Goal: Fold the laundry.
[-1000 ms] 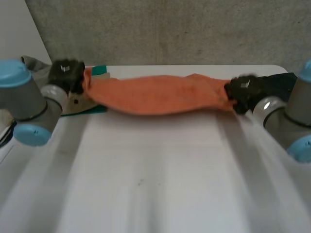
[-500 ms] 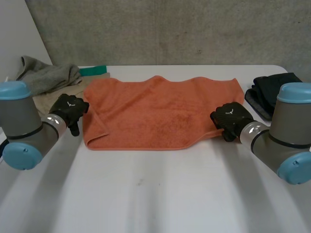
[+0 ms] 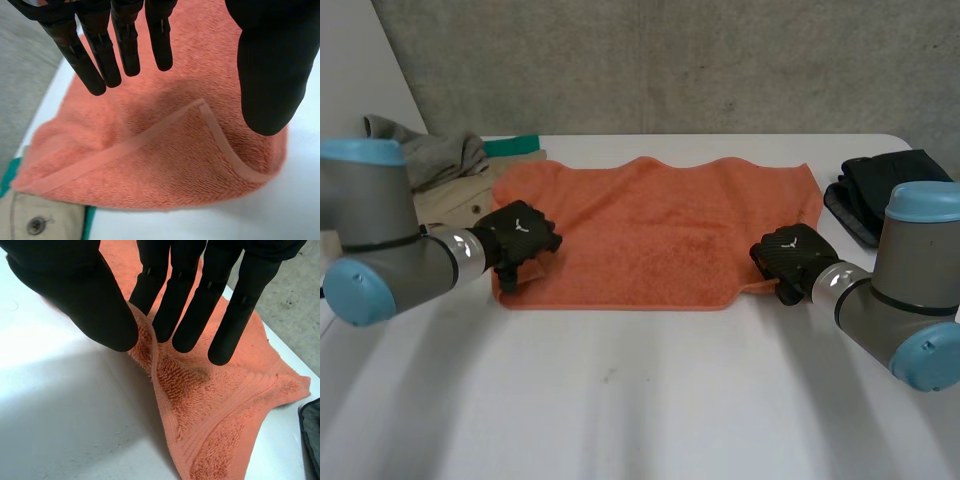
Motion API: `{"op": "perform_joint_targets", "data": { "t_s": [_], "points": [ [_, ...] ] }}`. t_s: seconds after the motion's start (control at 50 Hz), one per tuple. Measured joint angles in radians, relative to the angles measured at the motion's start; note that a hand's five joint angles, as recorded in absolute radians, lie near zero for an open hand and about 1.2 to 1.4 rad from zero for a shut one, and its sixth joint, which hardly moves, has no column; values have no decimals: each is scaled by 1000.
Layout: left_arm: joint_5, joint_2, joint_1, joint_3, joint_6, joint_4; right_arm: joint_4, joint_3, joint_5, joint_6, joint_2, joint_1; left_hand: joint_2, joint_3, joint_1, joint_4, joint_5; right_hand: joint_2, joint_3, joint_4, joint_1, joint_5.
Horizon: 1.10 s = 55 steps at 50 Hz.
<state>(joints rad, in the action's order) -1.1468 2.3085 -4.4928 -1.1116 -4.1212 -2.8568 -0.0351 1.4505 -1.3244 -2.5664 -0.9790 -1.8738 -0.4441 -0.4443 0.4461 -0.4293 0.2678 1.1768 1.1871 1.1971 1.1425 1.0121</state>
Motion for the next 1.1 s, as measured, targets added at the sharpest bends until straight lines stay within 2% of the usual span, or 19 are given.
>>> {"op": "perform_joint_targets", "data": {
  "t_s": [0.06,0.16,0.5,0.52,0.56,0.58,0.62,0.64,0.66,0.7,0.76,0.9,0.96,1.1],
  "points": [
    [-6,55,5,113,-33,120,0,6,1,0,-1,1,2,2,-3,2,-4,0,0,0,0,0],
    [-18,114,12,226,-47,208,0,14,2,0,-1,2,4,2,-3,4,-17,0,0,0,0,0],
    [-121,220,12,344,-115,238,-3,19,8,3,-2,15,37,31,-27,27,-43,0,0,0,0,0],
    [-125,222,11,347,-116,242,-3,19,8,3,-2,15,14,10,0,0,-13,0,0,0,0,0],
    [-136,225,9,355,-116,252,-3,19,9,5,-2,15,-242,-242,216,-260,242,0,0,0,0,0],
    [-139,224,9,356,-116,254,-3,19,9,6,-2,15,-242,-242,216,-260,242,0,0,0,0,0],
    [-150,220,6,356,-112,261,-3,19,9,7,-2,15,-570,-573,553,-591,571,0,0,0,0,0],
    [-157,215,4,354,-108,262,-3,19,9,8,-3,15,-570,-573,553,-591,571,0,0,0,0,0],
    [-162,211,3,352,-105,262,-2,19,9,8,-3,15,-659,-661,678,-679,661,0,0,0,0,0],
    [-174,197,-3,342,-96,260,-2,19,9,9,-5,15,-701,-700,700,-721,702,0,0,0,0,0],
    [-184,169,-16,319,-84,250,-1,20,9,9,-10,15,-700,-699,699,-720,701,0,0,0,0,0],
    [-129,88,-70,213,-63,182,0,21,11,9,-21,13,-174,-175,151,-190,180,0,0,0,0,0],
    [-111,81,-83,187,-70,161,0,21,11,9,-21,11,-132,-136,123,-142,125,0,0,0,0,0],
    [-98,94,-106,163,-116,147,0,23,10,9,-21,6,-166,-162,160,-181,169,0,0,0,0,0]
  ]
}}
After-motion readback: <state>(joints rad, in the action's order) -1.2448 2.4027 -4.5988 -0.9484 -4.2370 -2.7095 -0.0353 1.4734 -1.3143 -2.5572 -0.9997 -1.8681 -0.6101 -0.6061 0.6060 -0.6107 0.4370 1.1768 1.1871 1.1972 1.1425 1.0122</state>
